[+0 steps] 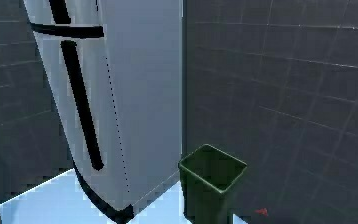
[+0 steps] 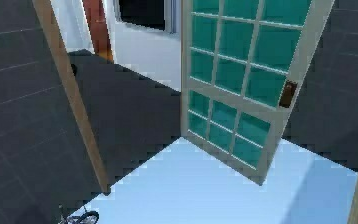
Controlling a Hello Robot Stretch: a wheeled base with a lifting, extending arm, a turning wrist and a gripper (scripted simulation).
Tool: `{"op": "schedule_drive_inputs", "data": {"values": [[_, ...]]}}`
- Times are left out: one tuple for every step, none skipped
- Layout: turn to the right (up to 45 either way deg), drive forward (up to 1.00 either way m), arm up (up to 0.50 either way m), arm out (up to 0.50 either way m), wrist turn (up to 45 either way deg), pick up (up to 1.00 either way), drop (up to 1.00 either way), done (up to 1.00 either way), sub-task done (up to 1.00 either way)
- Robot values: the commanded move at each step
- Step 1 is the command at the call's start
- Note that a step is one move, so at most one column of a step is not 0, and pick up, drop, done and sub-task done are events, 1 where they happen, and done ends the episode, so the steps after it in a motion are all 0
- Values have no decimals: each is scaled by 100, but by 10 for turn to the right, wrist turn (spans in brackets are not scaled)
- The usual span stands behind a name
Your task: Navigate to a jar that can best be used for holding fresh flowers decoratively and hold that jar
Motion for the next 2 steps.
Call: {"op": "schedule_drive_inputs", "data": {"values": [[420,0,0,0,0,0,0,0,0],[0,10,0,0,0,0,0,0,0]]}}
